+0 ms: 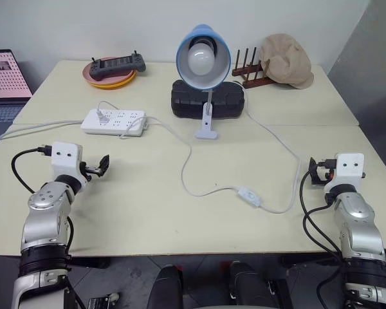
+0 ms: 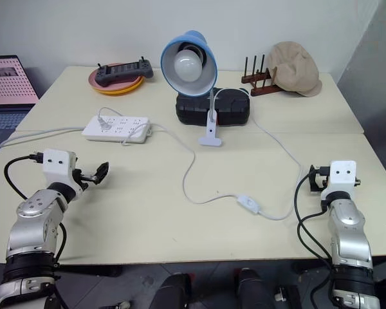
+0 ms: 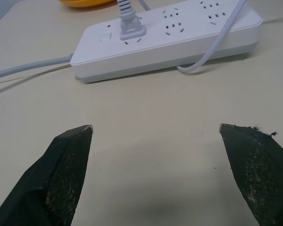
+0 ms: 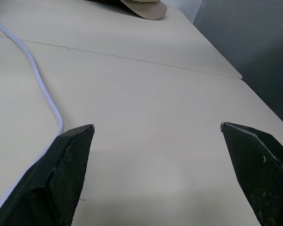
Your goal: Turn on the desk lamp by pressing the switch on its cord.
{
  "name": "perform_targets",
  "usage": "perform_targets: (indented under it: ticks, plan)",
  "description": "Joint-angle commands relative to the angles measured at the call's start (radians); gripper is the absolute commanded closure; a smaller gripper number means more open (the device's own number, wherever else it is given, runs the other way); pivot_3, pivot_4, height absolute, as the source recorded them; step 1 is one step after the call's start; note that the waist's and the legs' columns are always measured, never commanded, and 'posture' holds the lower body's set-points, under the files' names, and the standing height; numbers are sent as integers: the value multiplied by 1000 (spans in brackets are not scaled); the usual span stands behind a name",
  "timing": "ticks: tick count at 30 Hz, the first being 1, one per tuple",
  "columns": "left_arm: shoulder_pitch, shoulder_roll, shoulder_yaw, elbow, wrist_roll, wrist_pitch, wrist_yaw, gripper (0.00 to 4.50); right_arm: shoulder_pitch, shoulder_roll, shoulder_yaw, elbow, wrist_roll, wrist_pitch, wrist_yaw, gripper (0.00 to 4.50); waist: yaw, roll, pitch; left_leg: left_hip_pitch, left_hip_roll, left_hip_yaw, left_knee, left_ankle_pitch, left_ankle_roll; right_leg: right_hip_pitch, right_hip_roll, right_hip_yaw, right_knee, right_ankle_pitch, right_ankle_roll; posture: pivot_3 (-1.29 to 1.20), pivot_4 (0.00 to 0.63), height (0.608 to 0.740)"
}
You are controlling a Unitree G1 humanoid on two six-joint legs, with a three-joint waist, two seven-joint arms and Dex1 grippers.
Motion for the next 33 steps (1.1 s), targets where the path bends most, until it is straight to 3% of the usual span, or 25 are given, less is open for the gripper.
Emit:
perform_targets:
  ticks: [1, 9, 13, 17, 22, 28, 33]
  plan:
    - [-15, 17, 17, -27, -9, -8, -8, 0, 4, -10, -19, -49, 6, -5, 0, 10, 0, 0, 0, 0, 0, 0, 0, 0, 0, 0, 0, 0, 0, 0, 0, 0, 150, 740]
    - [-17, 55, 3, -65, -33, 20, -105, 0, -1, -107, -21, -99, 50, 29, 142, 10, 0, 0, 0, 0, 0, 0, 0, 0, 0, 0, 0, 0, 0, 0, 0, 0, 150, 740]
    - [-21, 112, -33, -168, -117, 122, -273, 0, 10, -203, 4, -214, 217, 163, 380, 10, -1, 0, 0, 0, 0, 0, 0, 0, 0, 0, 0, 0, 0, 0, 0, 0, 150, 740]
    - [-39, 222, -137, -368, -251, 286, -527, 0, 72, -395, 46, -377, 406, 348, 682, 10, 2, 0, 0, 0, 0, 0, 0, 0, 0, 0, 0, 0, 0, -2, 2, 0, 150, 740]
    - [-98, 287, -294, -502, -288, 349, -711, 0, 96, -531, 99, -467, 523, 474, 846, 10, 1, 0, 0, 0, 0, 0, 0, 0, 0, 1, 0, 0, -2, -3, 4, 0, 150, 740]
    - [-201, 285, -454, -543, -242, 297, -856, 0, 82, -538, 183, -482, 493, 469, 859, 10, -2, 0, 0, 1, 0, -1, 1, 0, 0, 1, 0, 0, -1, -6, -1, 0, 150, 740]
    - [-272, 210, -489, -485, -214, 250, -846, 0, 74, -486, 270, -495, 439, 435, 812, 10, 0, 0, 0, 0, 0, -1, 2, 0, 0, 1, 1, -1, -1, -4, 4, 0, 150, 740]
